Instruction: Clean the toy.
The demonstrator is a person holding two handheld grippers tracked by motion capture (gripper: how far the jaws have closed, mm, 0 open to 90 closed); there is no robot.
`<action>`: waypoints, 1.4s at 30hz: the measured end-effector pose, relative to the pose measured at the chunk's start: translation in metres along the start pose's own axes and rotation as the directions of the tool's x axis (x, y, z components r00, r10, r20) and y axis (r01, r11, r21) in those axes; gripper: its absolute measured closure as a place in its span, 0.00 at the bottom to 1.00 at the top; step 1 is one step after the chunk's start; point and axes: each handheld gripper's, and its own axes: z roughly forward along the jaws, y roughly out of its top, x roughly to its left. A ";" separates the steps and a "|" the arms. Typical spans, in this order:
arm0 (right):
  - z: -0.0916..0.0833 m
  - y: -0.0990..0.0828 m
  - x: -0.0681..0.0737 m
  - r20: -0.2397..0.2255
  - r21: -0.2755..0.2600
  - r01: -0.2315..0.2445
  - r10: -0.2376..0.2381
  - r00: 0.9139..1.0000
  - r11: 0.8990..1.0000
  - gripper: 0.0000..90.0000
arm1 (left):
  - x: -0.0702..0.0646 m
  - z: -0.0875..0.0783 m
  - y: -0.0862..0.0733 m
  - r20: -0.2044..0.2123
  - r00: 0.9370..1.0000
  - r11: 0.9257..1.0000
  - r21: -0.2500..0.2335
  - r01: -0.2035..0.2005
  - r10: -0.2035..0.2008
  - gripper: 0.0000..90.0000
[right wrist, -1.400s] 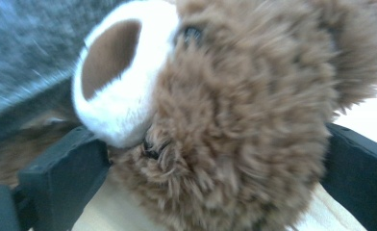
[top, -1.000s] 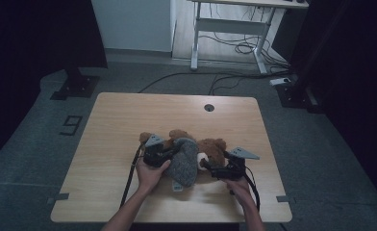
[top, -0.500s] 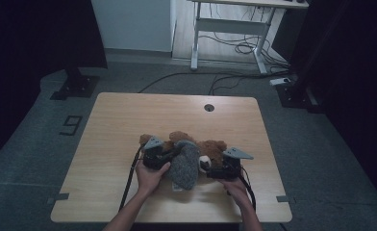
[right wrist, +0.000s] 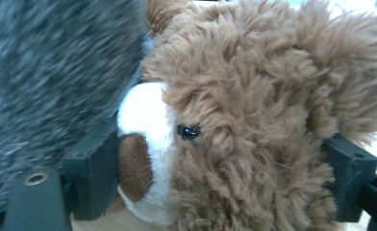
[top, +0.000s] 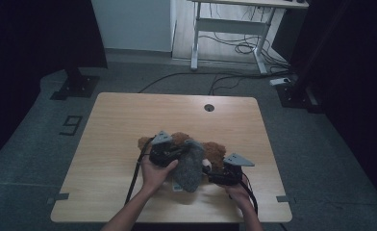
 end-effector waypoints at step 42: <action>-0.002 -0.005 0.013 0.022 0.013 0.119 -0.119 0.993 0.993 0.23 | 0.081 -0.079 -0.028 -0.275 0.961 0.992 0.117 0.052 -0.018 0.94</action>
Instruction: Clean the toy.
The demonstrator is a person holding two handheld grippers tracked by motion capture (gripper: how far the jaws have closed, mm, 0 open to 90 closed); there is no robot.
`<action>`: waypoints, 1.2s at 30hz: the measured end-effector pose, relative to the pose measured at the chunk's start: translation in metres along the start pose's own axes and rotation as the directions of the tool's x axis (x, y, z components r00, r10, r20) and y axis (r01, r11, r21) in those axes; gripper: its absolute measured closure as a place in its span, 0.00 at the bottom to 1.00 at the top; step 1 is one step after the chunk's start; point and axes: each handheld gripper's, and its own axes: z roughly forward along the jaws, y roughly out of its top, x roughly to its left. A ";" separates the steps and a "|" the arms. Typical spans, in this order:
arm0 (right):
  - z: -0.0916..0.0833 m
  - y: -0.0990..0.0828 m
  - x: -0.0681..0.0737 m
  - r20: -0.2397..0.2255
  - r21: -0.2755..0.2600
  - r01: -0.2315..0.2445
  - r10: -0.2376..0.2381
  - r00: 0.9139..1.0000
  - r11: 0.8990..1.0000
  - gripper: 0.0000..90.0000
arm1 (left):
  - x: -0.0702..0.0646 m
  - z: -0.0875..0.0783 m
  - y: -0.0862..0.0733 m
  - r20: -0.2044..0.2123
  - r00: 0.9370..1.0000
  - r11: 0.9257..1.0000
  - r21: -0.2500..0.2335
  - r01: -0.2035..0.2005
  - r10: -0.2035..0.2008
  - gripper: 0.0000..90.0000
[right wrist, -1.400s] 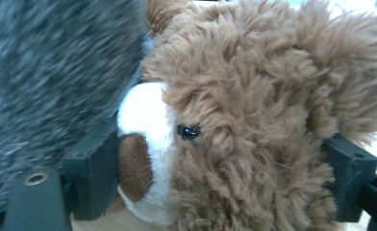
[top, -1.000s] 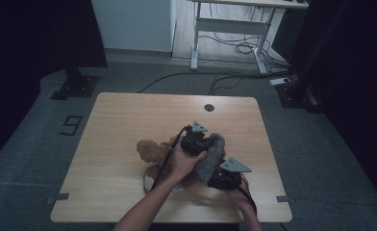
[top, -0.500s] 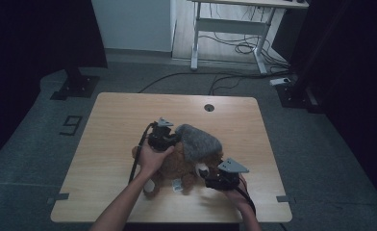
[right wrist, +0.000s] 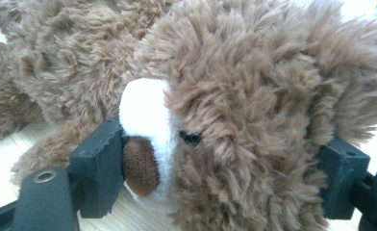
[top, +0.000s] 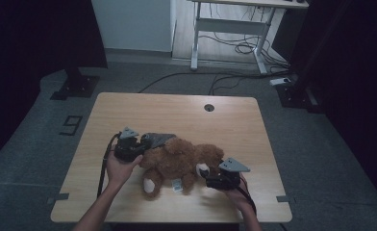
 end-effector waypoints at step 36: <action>0.003 0.000 -0.001 0.006 -0.006 -0.021 0.021 1.000 1.000 0.23 | -0.037 0.008 0.003 0.152 0.988 1.000 -0.009 0.000 0.001 0.94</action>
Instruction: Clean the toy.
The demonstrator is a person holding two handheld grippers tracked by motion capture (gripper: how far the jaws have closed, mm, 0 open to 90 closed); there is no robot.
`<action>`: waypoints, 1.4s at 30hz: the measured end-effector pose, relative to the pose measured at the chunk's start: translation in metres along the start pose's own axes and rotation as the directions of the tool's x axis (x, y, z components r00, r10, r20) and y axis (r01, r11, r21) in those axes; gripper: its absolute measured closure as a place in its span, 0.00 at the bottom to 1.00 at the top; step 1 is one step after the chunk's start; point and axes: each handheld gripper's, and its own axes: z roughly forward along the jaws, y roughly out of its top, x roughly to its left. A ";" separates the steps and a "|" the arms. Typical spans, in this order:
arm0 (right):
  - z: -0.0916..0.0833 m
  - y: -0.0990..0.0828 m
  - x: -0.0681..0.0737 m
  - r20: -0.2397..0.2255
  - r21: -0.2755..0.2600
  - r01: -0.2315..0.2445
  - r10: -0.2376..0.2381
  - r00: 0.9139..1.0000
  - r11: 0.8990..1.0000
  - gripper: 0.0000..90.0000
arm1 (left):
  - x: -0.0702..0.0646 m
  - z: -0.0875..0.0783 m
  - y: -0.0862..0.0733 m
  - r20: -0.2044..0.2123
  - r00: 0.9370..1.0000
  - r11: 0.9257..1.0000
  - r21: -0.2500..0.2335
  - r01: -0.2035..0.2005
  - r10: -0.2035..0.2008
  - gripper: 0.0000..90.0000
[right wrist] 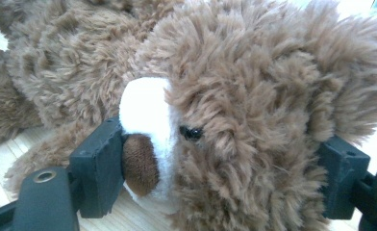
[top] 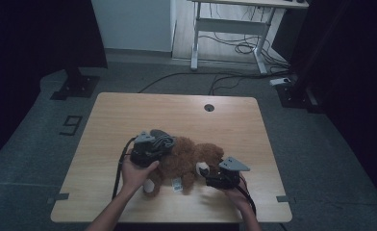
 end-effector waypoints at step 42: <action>0.001 -0.001 -0.002 -0.003 -0.006 -0.018 0.018 1.000 1.000 0.23 | -0.011 0.007 -0.005 -0.043 0.998 0.998 0.009 -0.055 0.056 0.93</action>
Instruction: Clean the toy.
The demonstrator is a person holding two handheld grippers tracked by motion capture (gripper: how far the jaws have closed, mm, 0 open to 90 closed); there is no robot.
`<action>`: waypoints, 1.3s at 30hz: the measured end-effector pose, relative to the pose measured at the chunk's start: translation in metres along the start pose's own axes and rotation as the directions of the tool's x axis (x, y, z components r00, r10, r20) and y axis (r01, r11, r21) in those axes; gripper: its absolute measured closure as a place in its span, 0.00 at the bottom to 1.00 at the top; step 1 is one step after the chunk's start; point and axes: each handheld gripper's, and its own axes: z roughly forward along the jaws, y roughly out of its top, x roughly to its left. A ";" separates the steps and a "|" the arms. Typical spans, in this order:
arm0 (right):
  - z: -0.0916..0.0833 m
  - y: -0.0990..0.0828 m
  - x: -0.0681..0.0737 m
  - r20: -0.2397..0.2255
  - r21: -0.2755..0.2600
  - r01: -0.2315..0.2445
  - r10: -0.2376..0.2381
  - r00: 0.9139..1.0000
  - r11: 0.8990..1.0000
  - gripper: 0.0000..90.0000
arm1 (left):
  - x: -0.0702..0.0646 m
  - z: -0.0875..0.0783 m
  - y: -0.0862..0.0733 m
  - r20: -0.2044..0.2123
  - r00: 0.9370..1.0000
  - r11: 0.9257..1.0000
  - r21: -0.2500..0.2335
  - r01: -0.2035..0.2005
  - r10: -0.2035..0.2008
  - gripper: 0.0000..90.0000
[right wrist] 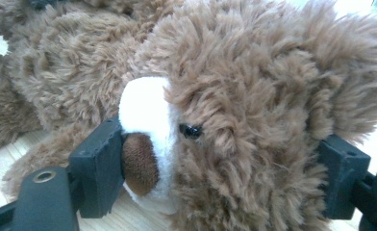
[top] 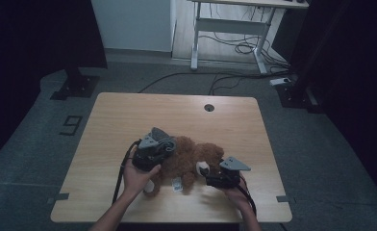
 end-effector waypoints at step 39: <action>0.000 -0.001 0.000 -0.002 -0.004 0.002 -0.002 1.000 1.000 0.23 | -0.107 0.081 0.076 0.155 0.970 0.981 0.009 -0.192 0.189 0.93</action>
